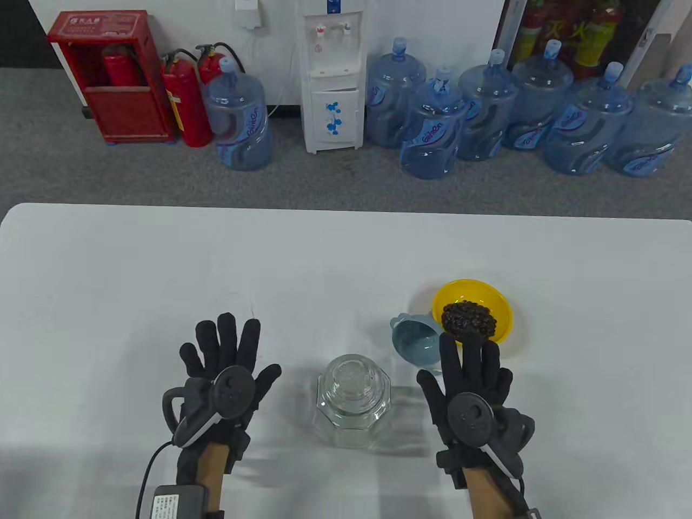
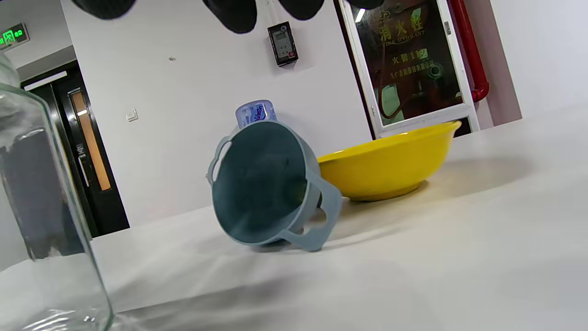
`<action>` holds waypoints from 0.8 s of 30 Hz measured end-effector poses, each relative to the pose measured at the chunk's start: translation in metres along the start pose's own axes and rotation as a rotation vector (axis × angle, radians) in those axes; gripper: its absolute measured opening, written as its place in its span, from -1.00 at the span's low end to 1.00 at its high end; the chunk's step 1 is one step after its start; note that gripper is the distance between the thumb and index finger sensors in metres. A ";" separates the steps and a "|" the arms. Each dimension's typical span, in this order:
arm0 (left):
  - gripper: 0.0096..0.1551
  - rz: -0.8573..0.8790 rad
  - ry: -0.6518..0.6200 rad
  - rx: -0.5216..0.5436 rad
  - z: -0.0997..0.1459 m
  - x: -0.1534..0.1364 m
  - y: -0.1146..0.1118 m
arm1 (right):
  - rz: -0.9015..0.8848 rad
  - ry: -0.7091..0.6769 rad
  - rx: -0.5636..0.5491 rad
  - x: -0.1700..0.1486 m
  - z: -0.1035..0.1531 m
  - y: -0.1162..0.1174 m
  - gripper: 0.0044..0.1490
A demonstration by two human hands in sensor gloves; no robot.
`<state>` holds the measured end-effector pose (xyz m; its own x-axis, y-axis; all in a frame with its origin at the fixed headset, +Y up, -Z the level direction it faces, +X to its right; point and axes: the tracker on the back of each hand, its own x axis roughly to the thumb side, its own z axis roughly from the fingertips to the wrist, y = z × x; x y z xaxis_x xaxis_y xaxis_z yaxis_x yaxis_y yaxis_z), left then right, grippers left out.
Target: Transfer coffee beans through funnel into glass jar
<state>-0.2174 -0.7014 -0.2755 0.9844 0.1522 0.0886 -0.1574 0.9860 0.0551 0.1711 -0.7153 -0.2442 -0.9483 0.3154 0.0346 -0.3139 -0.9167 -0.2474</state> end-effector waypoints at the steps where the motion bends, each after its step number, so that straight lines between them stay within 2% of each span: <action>1: -0.08 -0.001 0.002 -0.003 0.000 0.000 0.000 | -0.001 0.001 0.001 0.000 0.000 0.000 -0.01; 24: -0.09 0.034 0.007 -0.026 0.003 -0.004 0.002 | -0.022 0.085 0.036 -0.015 -0.002 -0.003 -0.02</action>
<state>-0.2222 -0.7007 -0.2733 0.9791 0.1856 0.0832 -0.1883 0.9818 0.0260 0.1861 -0.7170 -0.2460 -0.9343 0.3539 -0.0426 -0.3376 -0.9170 -0.2125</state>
